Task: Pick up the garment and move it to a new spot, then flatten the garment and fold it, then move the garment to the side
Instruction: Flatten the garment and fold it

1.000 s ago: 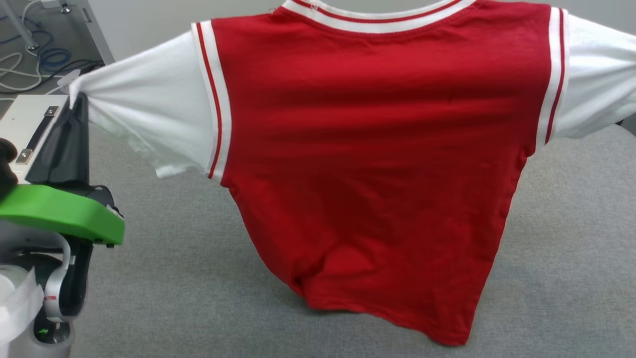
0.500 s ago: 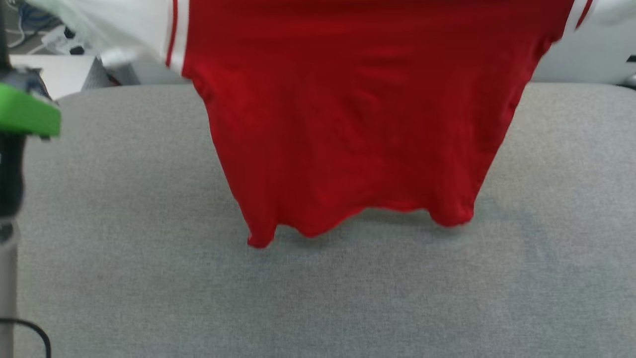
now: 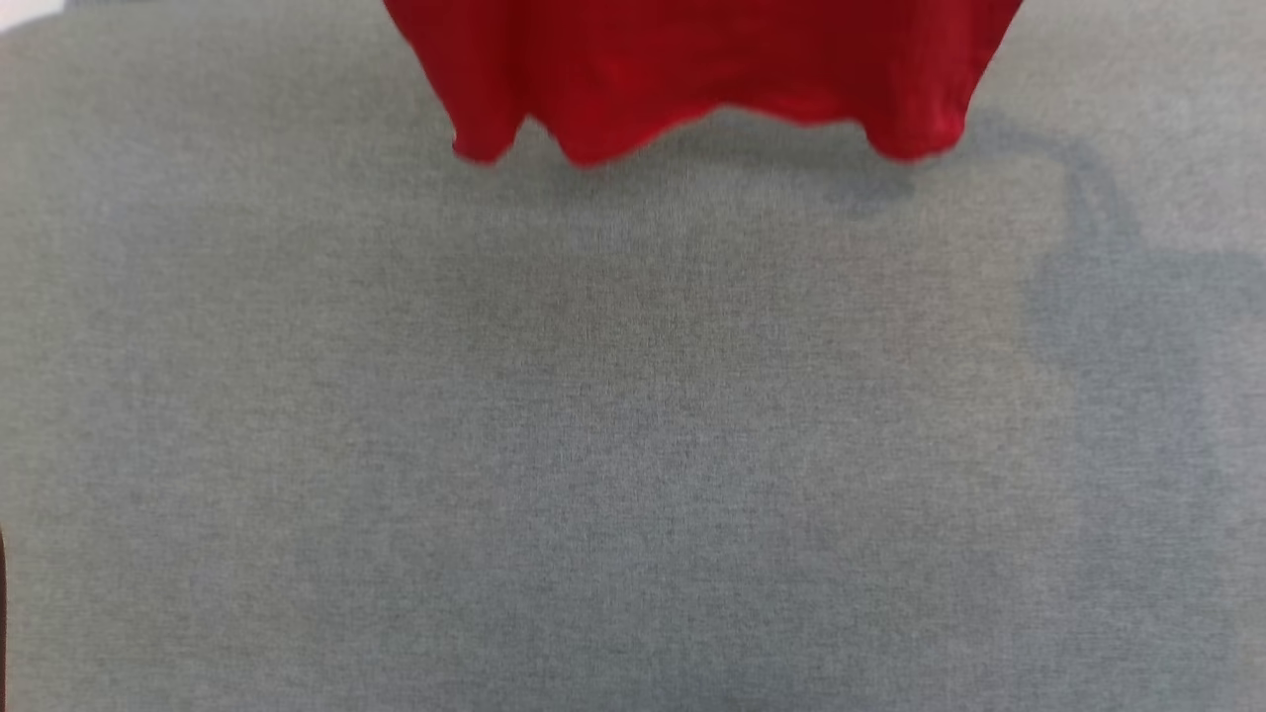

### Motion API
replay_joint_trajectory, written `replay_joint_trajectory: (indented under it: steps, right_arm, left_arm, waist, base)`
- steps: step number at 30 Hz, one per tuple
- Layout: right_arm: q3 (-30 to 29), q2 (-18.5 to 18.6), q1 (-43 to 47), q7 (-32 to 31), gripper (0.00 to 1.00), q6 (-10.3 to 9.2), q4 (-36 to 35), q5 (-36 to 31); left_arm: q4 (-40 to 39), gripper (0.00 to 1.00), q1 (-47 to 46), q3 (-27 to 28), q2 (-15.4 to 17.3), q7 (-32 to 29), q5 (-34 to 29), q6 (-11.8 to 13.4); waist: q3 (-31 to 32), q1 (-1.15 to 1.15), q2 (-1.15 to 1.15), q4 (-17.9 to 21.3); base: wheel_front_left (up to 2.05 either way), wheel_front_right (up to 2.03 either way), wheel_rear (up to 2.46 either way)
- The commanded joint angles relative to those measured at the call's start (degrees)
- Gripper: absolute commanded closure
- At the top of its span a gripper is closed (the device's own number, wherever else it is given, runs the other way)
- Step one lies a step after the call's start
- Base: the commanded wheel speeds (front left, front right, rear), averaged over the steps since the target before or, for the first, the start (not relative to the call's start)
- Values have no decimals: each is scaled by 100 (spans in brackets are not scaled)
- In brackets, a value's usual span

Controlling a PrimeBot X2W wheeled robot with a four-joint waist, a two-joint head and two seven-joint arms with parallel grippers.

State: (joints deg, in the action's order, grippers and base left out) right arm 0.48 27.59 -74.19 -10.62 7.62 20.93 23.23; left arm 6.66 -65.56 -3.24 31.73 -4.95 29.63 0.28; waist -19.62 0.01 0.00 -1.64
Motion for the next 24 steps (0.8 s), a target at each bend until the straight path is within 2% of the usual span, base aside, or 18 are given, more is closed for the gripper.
replay_joint_trajectory:
  steps: [1,14,19,24]
  right_arm:
    - [0,53,-212,97,100,-13,156,-94]
    - [53,-117,-2090,1044,100,-13,1536,-702]
    - [30,-217,-2301,1594,100,-13,1978,-1059]
    - [56,-334,-2174,1967,100,-13,2336,-1034]
  left_arm:
    - [181,100,-246,41,41,90,-75,-5]
    - [1788,100,-2132,-222,-223,990,-224,-340]
    - [2292,100,-2346,-345,-396,1492,-224,-491]
    - [2581,100,-2156,-430,-557,1796,-187,-583]
  waist:
    - [-676,-1,0,-2]
    - [-1750,-1,0,-10]
    - [-1984,-1,0,-28]
    - [-2062,-1,0,-73]
  base:
    - [0,0,0]
    - [0,0,0]
    - [0,0,0]
    - [0,0,0]
